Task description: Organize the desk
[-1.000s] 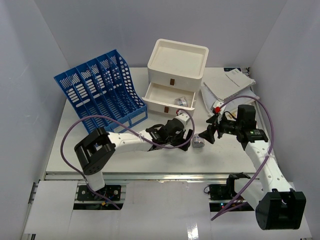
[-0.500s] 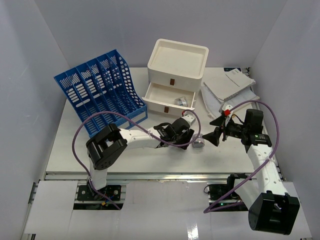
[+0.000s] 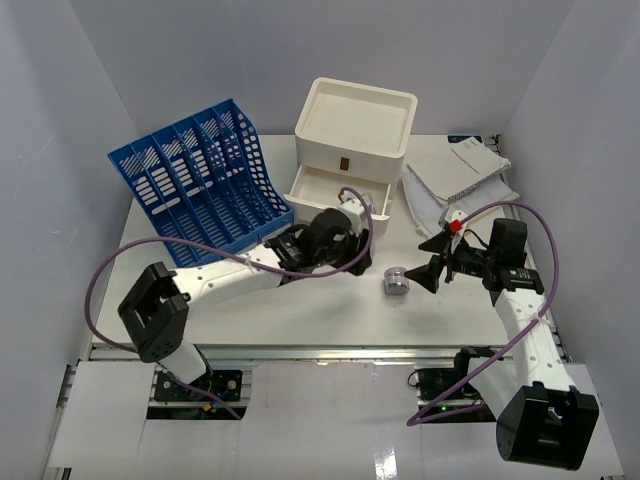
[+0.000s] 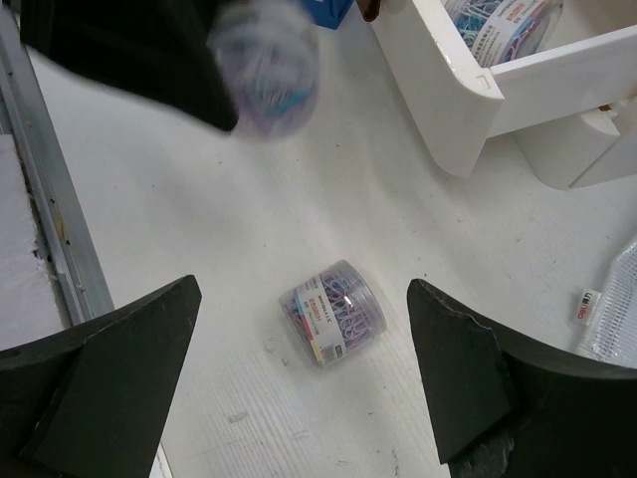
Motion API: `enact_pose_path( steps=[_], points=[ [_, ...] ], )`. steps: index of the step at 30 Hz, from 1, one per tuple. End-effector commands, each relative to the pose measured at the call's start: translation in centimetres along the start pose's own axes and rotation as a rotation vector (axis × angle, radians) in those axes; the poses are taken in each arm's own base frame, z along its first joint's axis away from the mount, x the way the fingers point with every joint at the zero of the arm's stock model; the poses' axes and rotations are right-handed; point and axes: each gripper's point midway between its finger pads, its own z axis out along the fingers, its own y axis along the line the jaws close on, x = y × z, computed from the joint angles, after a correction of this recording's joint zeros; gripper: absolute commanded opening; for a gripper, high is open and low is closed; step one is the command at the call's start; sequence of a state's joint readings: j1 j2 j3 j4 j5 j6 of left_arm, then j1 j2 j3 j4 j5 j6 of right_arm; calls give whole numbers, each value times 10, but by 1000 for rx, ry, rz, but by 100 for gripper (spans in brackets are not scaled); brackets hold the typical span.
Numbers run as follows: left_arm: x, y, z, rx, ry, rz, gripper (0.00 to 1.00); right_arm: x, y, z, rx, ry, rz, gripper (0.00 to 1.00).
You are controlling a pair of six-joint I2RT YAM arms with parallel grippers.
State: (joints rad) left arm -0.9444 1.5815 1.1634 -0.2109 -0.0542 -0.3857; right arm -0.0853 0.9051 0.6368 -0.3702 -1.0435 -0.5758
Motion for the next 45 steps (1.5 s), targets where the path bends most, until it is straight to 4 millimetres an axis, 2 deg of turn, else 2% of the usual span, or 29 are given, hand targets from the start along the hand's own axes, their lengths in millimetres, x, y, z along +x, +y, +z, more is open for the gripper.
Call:
enact_pose_path(
  steps=[1, 3, 4, 6, 8, 9, 13, 22, 23, 27, 31, 35, 38, 42, 45],
  points=[
    [-99, 38, -34, 8, -166, -78, 40, 2, 1, 0, -8, -8, -1, 91],
    [-117, 60, -26, -30, -155, -82, 40, 2, 1, 0, -9, -9, 1, 91],
    [-133, 70, -30, -49, -173, -81, 40, 2, 1, 0, -10, -9, 2, 91],
    [-151, 88, -20, -70, -179, -75, 40, 3, 2, 1, -17, -11, 7, 91],
    [-148, 112, -2, -124, -135, -71, 40, 4, 2, 1, -22, -11, 12, 91],
    [-152, 120, 4, -144, -128, -68, 40, 4, 2, 2, -23, -10, 15, 91],
    [-164, 136, 21, -183, -112, -54, 40, 4, 1, 2, -23, -8, 17, 91],
    [-144, 137, 38, -157, -46, -52, 43, 6, 1, 3, -24, -4, 23, 91],
    [-142, 136, 40, -149, -38, -53, 46, 7, 1, 3, -25, -2, 27, 91],
    [-135, 128, 46, -112, -10, -49, 70, 10, 0, 3, -23, 6, 35, 92],
    [-127, 124, 49, -100, 19, -45, 78, 16, -2, 4, -16, 23, 53, 91],
    [-121, 123, 51, -99, 41, -43, 80, 21, -10, 4, 12, 59, 106, 93],
    [-127, 120, 44, -100, 28, -34, 81, 22, -11, 4, 0, 92, 117, 95],
    [-150, 114, 24, -104, -41, -20, 82, 24, -5, 4, -60, 183, 7, 93],
    [-179, 104, -12, -103, -143, 7, 84, 26, -1, 3, -157, 228, -246, 90]
  ],
)
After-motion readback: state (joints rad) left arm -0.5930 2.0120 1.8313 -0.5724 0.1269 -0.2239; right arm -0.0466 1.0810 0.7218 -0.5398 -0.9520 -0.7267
